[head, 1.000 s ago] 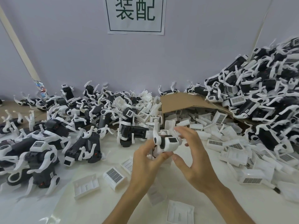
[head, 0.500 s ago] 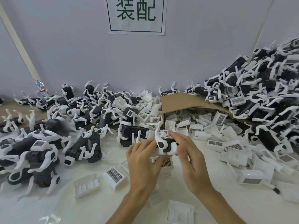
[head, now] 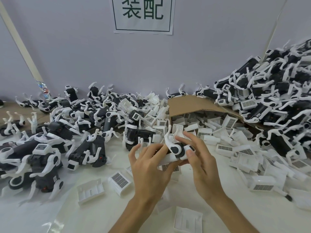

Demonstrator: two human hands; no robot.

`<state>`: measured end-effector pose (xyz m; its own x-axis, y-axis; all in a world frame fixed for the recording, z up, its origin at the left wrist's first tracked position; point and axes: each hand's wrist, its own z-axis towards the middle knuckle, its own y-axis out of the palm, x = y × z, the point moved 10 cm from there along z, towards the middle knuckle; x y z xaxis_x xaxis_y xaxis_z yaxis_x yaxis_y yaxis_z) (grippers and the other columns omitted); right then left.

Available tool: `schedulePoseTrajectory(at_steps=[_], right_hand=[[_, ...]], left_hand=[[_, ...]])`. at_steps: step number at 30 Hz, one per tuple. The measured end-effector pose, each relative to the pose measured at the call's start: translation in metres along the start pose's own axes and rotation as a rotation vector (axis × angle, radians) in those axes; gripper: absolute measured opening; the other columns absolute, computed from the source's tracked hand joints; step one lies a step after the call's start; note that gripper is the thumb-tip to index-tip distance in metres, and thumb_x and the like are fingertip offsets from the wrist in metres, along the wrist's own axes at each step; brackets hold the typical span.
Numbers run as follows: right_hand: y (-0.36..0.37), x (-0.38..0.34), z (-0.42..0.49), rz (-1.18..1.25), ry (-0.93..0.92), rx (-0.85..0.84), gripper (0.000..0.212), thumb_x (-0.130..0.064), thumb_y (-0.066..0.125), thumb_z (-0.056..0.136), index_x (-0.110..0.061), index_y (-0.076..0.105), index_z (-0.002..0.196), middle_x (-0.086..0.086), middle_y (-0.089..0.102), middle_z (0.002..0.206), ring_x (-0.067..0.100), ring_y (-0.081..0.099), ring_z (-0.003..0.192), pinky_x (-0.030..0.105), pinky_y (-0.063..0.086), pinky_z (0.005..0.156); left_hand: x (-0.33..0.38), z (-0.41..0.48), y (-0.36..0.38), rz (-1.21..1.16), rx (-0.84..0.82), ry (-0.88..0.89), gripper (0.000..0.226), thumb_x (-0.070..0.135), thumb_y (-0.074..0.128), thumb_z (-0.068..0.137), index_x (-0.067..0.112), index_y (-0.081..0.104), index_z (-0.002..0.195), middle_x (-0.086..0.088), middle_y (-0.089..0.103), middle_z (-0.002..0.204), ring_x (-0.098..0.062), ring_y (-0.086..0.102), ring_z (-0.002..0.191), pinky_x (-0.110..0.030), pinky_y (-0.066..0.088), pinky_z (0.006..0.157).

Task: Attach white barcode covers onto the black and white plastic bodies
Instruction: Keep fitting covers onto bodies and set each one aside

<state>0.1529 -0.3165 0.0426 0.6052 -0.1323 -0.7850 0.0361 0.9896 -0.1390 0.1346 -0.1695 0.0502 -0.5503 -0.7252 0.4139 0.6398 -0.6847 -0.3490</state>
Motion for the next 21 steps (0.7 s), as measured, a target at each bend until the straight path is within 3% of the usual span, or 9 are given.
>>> schedulePoseTrajectory(at_steps=[5,9,11,14,17,21], right_hand=[[-0.001,0.006,0.001,0.137,0.060,0.036,0.030,-0.025,0.044,0.100,-0.025,0.057,0.127,0.000,0.069,0.125,0.025,0.068,0.110,0.038,0.061,0.073],[0.002,0.014,0.001,0.253,0.156,0.027,0.028,-0.020,0.044,0.097,-0.024,0.060,0.120,0.002,0.070,0.120,0.026,0.072,0.091,0.038,0.060,0.061],[0.006,0.016,0.002,0.277,0.186,-0.005,0.028,-0.021,0.046,0.097,-0.023,0.065,0.117,0.004,0.069,0.119,0.028,0.072,0.091,0.039,0.060,0.063],[0.004,0.017,0.004,0.191,0.190,-0.074,0.030,-0.023,0.052,0.095,-0.022,0.067,0.121,0.001,0.070,0.118,0.024,0.071,0.096,0.034,0.060,0.071],[0.001,0.016,0.006,0.034,0.158,-0.133,0.036,-0.016,0.067,0.089,-0.035,0.065,0.120,-0.007,0.069,0.119,0.021,0.071,0.095,0.028,0.058,0.079],[-0.003,0.024,0.007,0.122,0.207,-0.088,0.031,-0.011,0.073,0.086,-0.023,0.065,0.114,-0.005,0.071,0.102,0.016,0.071,0.081,0.024,0.055,0.068]], left_hand=[[0.001,0.001,-0.001,0.028,0.003,0.015,0.033,0.053,0.068,0.079,0.030,0.074,0.102,0.017,0.067,0.094,-0.005,0.056,0.087,-0.036,0.028,0.102],[-0.001,0.000,-0.001,0.058,-0.003,0.017,0.031,0.051,0.069,0.078,0.030,0.073,0.101,0.017,0.066,0.092,-0.006,0.054,0.086,-0.037,0.028,0.101],[-0.005,0.000,0.000,0.068,-0.018,-0.005,0.032,0.051,0.069,0.078,0.029,0.073,0.102,0.017,0.065,0.092,-0.007,0.055,0.085,-0.036,0.028,0.101],[-0.011,0.002,0.003,0.037,-0.063,-0.073,0.035,0.055,0.065,0.079,0.029,0.073,0.103,0.017,0.064,0.090,-0.007,0.059,0.084,-0.036,0.028,0.101],[-0.009,0.005,0.009,0.039,-0.135,-0.097,0.039,0.056,0.058,0.081,0.031,0.073,0.106,0.017,0.067,0.089,-0.009,0.065,0.084,-0.032,0.023,0.100],[-0.007,0.009,0.019,0.035,-0.278,-0.067,0.049,0.068,0.048,0.087,0.037,0.067,0.119,0.019,0.072,0.099,-0.002,0.060,0.094,-0.029,0.021,0.104]])
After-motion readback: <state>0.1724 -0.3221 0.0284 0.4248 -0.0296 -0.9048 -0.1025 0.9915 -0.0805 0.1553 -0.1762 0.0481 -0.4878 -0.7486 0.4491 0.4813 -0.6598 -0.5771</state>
